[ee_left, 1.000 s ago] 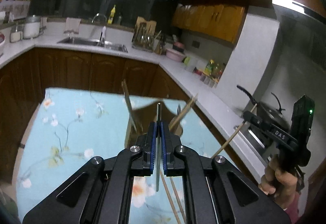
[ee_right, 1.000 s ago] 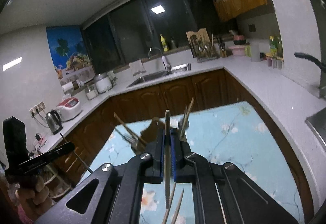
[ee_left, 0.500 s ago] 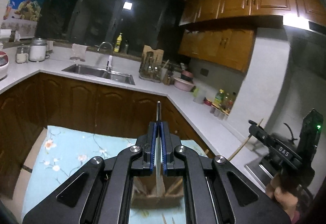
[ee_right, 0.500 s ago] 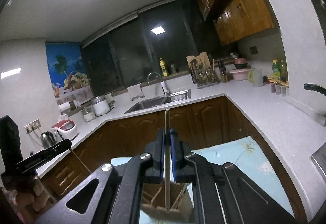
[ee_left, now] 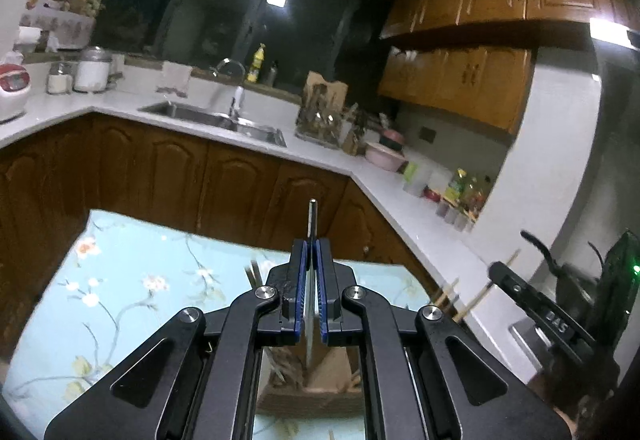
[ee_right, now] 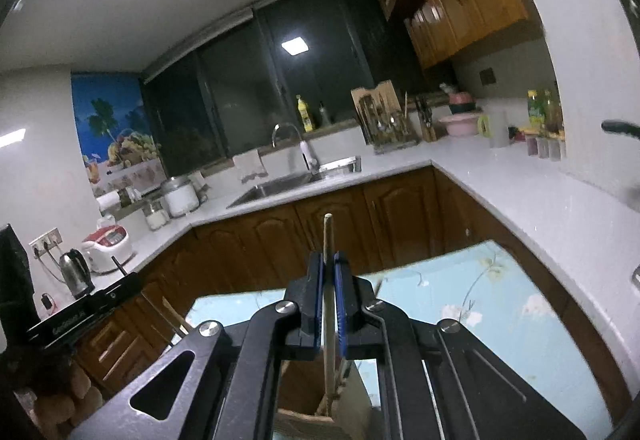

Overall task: Organize utensils
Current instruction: 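Lift metal chopstick in left tool into holder while right tool carries wooden chopstick, then open left tool releasing metal chopstick while right tool releases wooden chopstick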

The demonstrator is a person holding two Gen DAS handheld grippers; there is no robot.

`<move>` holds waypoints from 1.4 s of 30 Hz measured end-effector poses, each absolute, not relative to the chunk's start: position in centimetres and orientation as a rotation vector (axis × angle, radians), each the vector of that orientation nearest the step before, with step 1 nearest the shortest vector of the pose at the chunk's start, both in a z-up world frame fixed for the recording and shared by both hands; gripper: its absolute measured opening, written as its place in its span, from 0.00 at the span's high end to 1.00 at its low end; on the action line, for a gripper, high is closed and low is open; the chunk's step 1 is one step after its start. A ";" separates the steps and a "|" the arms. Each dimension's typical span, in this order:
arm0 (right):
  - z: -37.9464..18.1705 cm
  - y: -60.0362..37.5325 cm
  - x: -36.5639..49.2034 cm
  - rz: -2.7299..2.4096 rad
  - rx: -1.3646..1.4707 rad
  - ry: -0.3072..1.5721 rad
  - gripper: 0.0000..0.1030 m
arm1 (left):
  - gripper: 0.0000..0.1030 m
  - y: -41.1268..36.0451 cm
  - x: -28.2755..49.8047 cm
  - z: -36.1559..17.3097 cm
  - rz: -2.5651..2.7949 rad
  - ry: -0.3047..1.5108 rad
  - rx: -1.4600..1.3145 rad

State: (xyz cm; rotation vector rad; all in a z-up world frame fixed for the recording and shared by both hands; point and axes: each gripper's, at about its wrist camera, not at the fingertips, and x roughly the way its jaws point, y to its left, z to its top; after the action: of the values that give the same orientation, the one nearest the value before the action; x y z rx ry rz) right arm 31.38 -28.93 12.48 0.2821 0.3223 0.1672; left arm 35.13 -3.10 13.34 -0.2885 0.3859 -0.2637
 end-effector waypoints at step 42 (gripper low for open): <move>8.8 -28.4 32.6 0.189 0.266 0.445 0.91 | 0.95 -4.8 35.4 8.8 -0.300 0.534 -0.246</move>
State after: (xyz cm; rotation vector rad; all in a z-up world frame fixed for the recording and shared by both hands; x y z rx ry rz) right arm 32.58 -28.36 8.81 0.2664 0.4454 0.1891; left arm 35.38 -4.83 8.77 -0.2463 0.5343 -0.3003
